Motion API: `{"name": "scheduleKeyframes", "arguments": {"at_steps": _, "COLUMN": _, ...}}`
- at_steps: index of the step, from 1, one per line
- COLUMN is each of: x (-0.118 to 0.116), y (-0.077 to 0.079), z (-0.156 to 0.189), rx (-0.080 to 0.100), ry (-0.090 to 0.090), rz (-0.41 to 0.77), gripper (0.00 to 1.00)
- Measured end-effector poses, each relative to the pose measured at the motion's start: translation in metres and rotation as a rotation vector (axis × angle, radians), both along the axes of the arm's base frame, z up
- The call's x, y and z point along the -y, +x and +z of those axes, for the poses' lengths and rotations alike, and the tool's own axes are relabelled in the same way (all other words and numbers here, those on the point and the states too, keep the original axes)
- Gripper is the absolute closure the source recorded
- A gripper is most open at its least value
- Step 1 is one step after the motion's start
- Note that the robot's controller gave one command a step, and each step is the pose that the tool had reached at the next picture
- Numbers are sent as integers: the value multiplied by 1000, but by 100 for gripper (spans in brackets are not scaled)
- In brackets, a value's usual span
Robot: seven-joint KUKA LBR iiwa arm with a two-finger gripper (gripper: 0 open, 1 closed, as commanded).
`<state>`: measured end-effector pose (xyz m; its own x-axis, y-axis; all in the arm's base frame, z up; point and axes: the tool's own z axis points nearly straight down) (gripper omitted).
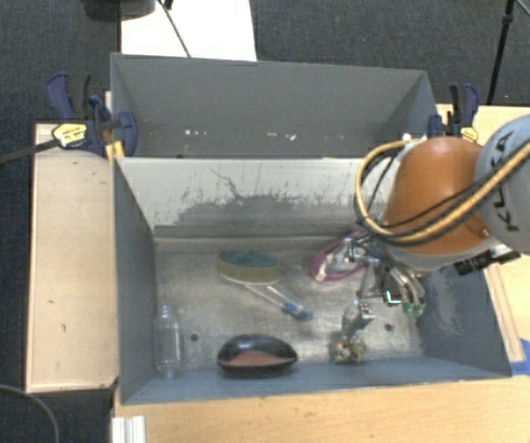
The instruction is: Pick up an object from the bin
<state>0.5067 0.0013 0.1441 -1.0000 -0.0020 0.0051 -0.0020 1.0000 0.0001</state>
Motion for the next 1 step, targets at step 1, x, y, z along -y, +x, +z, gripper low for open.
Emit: {"name": "scheduleKeyframes", "arguments": {"at_steps": 1, "x": -80, "y": 6, "z": -4, "rx": 10, "ry": 5, "rz": 52, "gripper": 0}}
